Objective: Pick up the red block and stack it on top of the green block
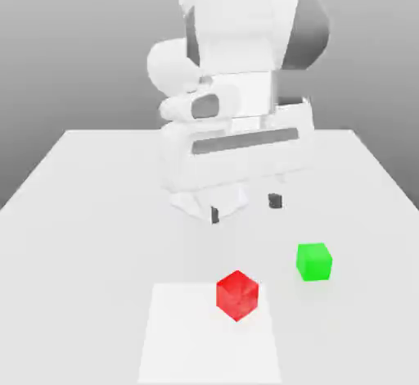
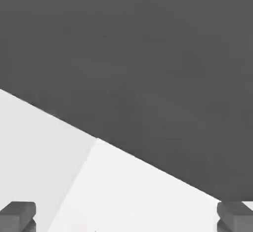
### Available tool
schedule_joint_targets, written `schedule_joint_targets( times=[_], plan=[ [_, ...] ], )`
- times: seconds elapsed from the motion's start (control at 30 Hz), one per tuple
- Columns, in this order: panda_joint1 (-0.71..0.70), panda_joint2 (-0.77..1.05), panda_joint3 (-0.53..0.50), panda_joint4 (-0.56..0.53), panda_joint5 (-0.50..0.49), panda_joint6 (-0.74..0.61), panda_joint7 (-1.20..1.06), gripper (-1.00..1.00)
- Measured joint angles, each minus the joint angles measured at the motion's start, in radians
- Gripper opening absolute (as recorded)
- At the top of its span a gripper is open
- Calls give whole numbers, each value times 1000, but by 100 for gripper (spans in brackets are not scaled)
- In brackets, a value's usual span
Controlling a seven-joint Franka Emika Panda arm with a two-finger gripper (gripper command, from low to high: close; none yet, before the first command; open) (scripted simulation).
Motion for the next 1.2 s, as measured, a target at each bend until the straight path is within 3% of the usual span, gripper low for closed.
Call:
schedule_joint_targets(
  times=[0.1,0.3,0.33,0.57,0.8,1.13,1.2],
  plan=[
    [9,132,9,-76,-28,92,-71,0],
    [-11,351,47,-63,30,275,-132,0],
    [-25,385,62,-59,31,304,-132,-100],
    [-32,392,69,-58,31,309,-132,-100],
    [-31,170,53,-90,-29,119,-89,-100],
    [313,-82,189,-199,44,-25,-496,-100],
    [353,-69,207,-210,41,-1,-539,-100]
  ],
)
